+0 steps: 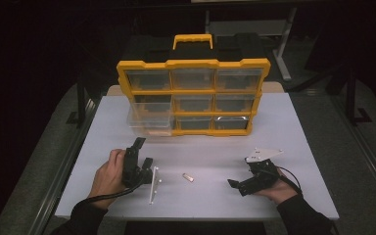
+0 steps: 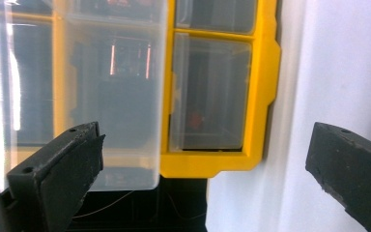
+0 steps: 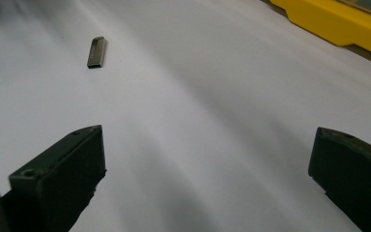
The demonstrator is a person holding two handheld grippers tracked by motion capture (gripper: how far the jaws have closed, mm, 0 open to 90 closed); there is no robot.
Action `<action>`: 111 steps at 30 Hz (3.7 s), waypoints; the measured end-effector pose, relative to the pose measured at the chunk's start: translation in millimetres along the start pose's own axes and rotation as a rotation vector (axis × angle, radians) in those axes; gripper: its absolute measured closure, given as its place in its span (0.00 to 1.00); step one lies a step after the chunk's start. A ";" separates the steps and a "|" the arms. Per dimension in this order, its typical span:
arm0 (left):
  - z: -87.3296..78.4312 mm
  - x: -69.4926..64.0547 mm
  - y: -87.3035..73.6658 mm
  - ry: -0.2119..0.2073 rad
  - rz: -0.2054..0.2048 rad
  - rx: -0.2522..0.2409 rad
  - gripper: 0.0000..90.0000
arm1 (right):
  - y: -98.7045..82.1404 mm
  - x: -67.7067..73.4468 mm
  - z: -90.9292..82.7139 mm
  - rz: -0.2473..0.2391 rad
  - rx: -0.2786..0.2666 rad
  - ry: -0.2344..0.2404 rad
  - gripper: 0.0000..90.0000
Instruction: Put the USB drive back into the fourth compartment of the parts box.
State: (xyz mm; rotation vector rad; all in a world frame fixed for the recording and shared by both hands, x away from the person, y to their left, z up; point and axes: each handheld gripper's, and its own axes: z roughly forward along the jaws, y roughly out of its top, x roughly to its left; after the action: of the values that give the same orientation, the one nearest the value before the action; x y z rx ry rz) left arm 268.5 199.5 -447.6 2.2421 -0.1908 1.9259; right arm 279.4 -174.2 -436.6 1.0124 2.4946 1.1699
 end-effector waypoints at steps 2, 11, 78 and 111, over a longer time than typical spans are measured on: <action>0.5 -1.0 -0.2 -0.003 -0.002 -0.001 0.00 | -0.1 0.1 0.0 0.000 0.000 -0.001 0.00; 1.4 -1.0 -0.3 -0.015 -0.025 -0.003 0.00 | 0.0 0.1 0.3 0.001 0.001 -0.002 0.00; 10.8 13.3 -20.2 -0.263 -0.574 -0.013 0.00 | 0.0 0.4 1.7 -0.001 0.007 -0.003 0.00; 17.8 22.6 -36.5 -0.445 -0.917 -0.026 0.00 | 0.5 0.7 1.9 0.000 0.005 -0.002 0.00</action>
State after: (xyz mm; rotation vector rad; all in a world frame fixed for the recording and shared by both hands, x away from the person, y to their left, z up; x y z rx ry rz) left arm 296.8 231.6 -429.8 2.1240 0.6391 0.9404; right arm 280.0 -172.3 -437.5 1.0138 2.4977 1.1628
